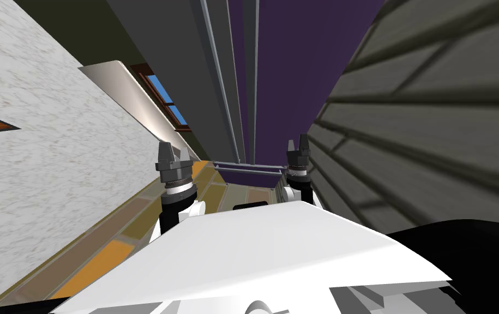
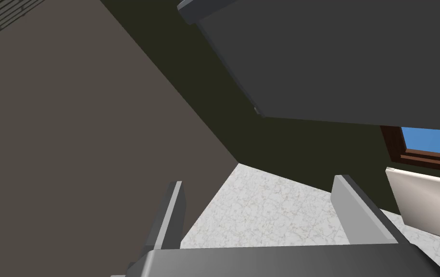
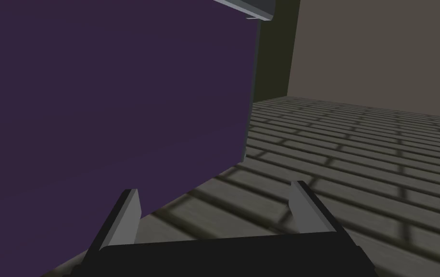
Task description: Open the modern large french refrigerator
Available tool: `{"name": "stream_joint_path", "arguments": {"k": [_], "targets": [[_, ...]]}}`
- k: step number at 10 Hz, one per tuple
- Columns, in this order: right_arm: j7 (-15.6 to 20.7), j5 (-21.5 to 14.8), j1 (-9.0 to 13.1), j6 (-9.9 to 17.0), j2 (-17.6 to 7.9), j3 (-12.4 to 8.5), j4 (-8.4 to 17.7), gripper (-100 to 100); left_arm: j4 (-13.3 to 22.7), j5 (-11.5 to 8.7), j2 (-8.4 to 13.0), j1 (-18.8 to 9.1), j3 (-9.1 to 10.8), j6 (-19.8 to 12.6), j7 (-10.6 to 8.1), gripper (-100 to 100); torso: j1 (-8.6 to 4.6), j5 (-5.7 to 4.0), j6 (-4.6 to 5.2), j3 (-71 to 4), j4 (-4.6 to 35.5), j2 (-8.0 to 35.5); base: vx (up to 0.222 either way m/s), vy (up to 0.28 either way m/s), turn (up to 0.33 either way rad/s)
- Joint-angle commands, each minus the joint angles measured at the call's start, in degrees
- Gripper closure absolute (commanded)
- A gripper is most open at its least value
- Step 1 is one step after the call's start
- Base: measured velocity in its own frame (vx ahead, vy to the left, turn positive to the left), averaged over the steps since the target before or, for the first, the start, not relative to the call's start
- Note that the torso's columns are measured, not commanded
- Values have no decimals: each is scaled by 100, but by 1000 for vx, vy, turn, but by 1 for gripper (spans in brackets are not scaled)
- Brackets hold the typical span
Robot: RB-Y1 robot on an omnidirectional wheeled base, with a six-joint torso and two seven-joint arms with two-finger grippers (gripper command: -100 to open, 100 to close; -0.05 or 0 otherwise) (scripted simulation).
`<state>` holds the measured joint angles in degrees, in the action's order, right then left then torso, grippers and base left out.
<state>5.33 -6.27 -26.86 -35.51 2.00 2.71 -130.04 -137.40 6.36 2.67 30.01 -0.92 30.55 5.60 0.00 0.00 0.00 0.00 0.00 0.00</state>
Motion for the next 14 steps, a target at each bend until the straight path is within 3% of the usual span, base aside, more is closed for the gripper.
{"name": "stream_joint_path", "arguments": {"k": [1,9,10,11,14], "targets": [[0,0,0,0,0,0,0,0,0,0,0,0,0,0,0,0,0,0,0,-467,235,232,0,0,0],[0,0,0,-1,0,0,-2,0,-2,0,0,0,0,0,0,0,0,0,0,-7073,3537,3539,0,0,0],[43,-92,13,3,-240,-20,28,-100,-2,0,0,0,0,1,0,0,0,0,0,-7919,3960,3962,18,24,-46],[86,-184,25,6,-401,-41,57,-100,0,0,0,1,0,0,0,0,6,2,1,-8315,4148,4151,30,53,-71],[288,-614,80,23,-792,-139,184,-100,1,0,-1,1,0,0,0,0,5,2,0,-8463,4223,4215,56,78,-93]]}}
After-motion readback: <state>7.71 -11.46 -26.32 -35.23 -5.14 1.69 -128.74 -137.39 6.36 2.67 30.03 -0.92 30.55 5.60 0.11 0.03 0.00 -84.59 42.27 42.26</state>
